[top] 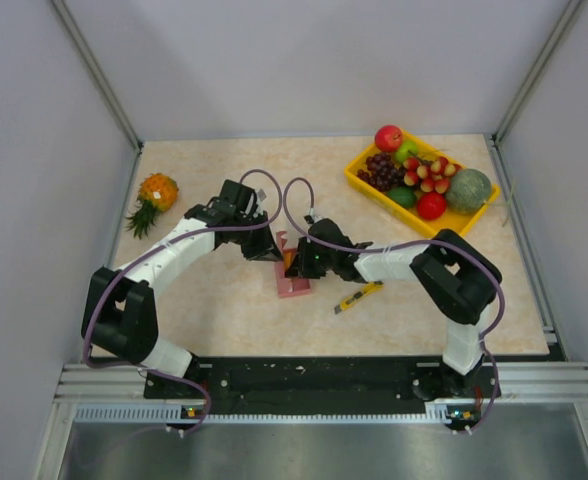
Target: Unpack the express box
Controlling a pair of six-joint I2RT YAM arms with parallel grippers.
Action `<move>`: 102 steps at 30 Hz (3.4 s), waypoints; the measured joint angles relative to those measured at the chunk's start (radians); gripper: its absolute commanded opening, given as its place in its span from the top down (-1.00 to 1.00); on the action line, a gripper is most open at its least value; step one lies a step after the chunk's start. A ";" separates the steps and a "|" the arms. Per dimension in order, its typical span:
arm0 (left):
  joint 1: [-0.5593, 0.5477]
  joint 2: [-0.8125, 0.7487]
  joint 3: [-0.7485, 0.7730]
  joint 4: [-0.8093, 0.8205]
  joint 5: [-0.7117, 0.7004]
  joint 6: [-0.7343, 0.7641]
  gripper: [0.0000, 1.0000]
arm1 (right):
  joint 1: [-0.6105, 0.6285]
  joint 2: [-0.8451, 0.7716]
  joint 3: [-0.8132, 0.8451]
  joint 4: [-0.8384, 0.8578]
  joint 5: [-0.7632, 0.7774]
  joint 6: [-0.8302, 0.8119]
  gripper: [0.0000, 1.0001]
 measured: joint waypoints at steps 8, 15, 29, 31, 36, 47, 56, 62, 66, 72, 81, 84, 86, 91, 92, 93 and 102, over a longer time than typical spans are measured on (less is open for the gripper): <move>0.000 0.000 0.023 -0.040 -0.050 0.031 0.84 | 0.000 -0.039 -0.002 -0.031 0.047 -0.011 0.91; 0.000 0.000 0.036 -0.068 -0.093 0.054 0.74 | 0.000 -0.127 -0.003 -0.076 0.103 -0.040 0.91; 0.001 0.001 0.053 -0.109 -0.140 0.075 0.77 | -0.003 -0.211 -0.004 -0.120 0.171 -0.046 1.00; 0.001 0.002 0.058 -0.113 -0.143 0.074 0.77 | -0.005 -0.221 -0.010 -0.122 0.179 -0.046 1.00; 0.001 0.015 0.084 -0.133 -0.173 0.075 0.75 | -0.023 -0.272 -0.055 -0.150 0.198 -0.042 1.00; 0.001 0.031 0.137 -0.181 -0.236 0.083 0.53 | -0.105 -0.367 -0.136 -0.192 0.240 -0.042 1.00; 0.008 0.054 0.162 -0.181 -0.246 0.093 0.41 | -0.171 -0.256 -0.146 -0.195 0.256 -0.064 0.93; 0.009 0.055 0.162 -0.182 -0.245 0.101 0.09 | -0.184 -0.216 -0.111 -0.209 0.260 -0.058 0.56; 0.009 0.051 0.162 -0.179 -0.226 0.103 -0.12 | -0.184 -0.218 -0.113 -0.245 0.277 -0.051 0.22; 0.010 0.042 0.176 -0.178 -0.177 0.118 -0.22 | -0.184 -0.304 -0.115 -0.312 0.304 -0.053 -0.04; 0.010 0.039 0.184 -0.146 -0.110 0.134 -0.54 | -0.184 -0.553 -0.161 -0.386 0.340 -0.055 -0.47; 0.010 0.006 0.184 -0.146 -0.114 0.130 -0.69 | -0.184 -0.648 -0.183 -0.430 0.345 -0.061 -0.58; 0.010 -0.044 0.183 -0.145 -0.124 0.130 -0.81 | -0.184 -0.729 -0.195 -0.472 0.355 -0.065 -0.64; 0.010 -0.274 0.159 -0.137 -0.176 0.135 -0.98 | -0.185 -0.945 -0.186 -0.654 0.414 -0.069 -0.98; 0.010 -0.328 0.154 -0.137 -0.187 0.140 -0.98 | -0.185 -0.989 -0.177 -0.712 0.434 -0.072 -0.98; 0.010 -0.387 0.145 -0.128 -0.195 0.145 -0.98 | -0.185 -1.034 -0.163 -0.769 0.454 -0.073 -0.98; 0.011 -0.795 0.136 -0.182 -0.235 0.164 -0.98 | -0.186 -1.338 0.167 -1.207 0.633 -0.125 -0.98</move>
